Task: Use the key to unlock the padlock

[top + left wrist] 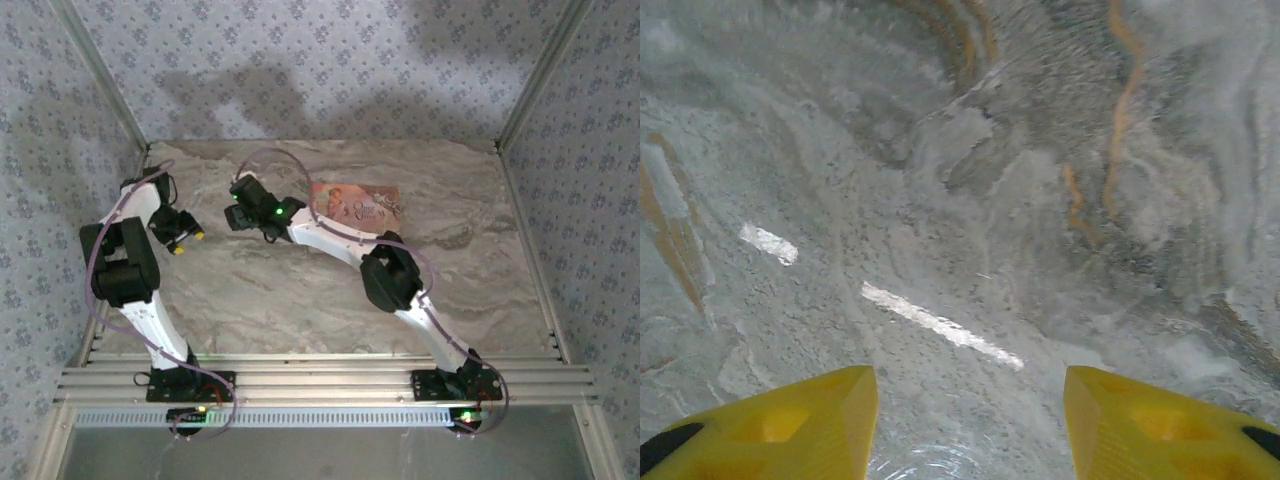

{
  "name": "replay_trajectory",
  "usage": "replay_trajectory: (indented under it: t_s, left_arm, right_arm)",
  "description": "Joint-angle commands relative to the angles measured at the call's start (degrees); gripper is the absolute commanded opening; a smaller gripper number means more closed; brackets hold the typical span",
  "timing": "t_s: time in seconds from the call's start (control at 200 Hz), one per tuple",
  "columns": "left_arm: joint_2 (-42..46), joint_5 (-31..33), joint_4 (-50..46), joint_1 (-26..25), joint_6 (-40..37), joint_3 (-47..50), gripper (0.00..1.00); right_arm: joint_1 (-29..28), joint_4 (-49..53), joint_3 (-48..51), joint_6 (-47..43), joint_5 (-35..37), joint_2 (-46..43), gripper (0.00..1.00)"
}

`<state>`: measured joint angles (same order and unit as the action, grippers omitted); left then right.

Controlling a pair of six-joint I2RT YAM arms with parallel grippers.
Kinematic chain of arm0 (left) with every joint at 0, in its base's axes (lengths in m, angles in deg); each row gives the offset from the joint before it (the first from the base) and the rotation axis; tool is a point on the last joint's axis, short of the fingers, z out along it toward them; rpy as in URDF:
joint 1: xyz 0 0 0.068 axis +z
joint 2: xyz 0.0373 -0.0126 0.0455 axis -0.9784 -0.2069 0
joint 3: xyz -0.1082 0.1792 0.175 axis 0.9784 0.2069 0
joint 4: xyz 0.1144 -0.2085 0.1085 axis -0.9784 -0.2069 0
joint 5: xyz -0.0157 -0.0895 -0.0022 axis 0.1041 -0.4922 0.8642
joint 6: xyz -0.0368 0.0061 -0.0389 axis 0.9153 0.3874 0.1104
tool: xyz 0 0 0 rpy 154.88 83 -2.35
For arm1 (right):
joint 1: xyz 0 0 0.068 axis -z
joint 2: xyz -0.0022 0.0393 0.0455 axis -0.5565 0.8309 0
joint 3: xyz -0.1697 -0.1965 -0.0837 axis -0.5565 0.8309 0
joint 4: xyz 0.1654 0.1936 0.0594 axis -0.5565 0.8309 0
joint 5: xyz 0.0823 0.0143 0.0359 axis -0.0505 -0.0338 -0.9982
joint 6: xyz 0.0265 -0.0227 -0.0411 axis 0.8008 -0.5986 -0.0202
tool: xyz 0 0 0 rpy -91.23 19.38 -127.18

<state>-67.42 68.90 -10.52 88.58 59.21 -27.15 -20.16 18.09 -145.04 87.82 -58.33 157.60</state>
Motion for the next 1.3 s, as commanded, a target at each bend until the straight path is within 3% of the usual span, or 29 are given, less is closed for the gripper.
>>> replay_trajectory:
  t_s: [0.0,0.08,0.25,0.365,0.53,0.68,0.944,1.294]
  left_arm:
    - [2.4,-5.3,5.8,0.2,1.4,-0.8,0.49]
    - [2.2,-7.0,7.8,0.1,4.3,-0.1,0.48]
    - [5.7,-4.5,16.3,-0.4,6.8,7.0,0.47]
    - [5.8,-6.6,24.1,-5.1,8.2,9.7,0.45]
    - [-0.8,-1.8,27.2,-15.9,7.0,1.9,0.46]
    - [-11.5,2.0,25.5,-21.1,5.9,-10.3,0.47]
    - [-22.1,1.7,27.5,-19.8,5.2,-21.2,0.49]
    - [-22.7,1.0,32.3,-14.5,7.2,-21.4,0.52]
  right_arm:
    - [0.3,-2.1,-4.0,0.7,1.4,2.5,0.65]
    - [0.4,-4.2,-5.6,0.5,1.9,4.5,0.63]
    - [0.6,-2.3,-7.8,0.8,1.7,6.7,0.63]
    - [0.5,-2.8,-2.0,1.9,2.7,3.4,0.63]
    - [1.1,-8.3,14.4,3.8,5.3,-7.1,0.63]
    - [1.8,-10.8,25.2,4.1,6.7,-14.8,0.64]
    - [2.0,-10.3,29.4,3.5,7.8,-19.3,0.65]
    - [2.3,-10.0,25.6,4.0,8.0,-18.2,0.65]
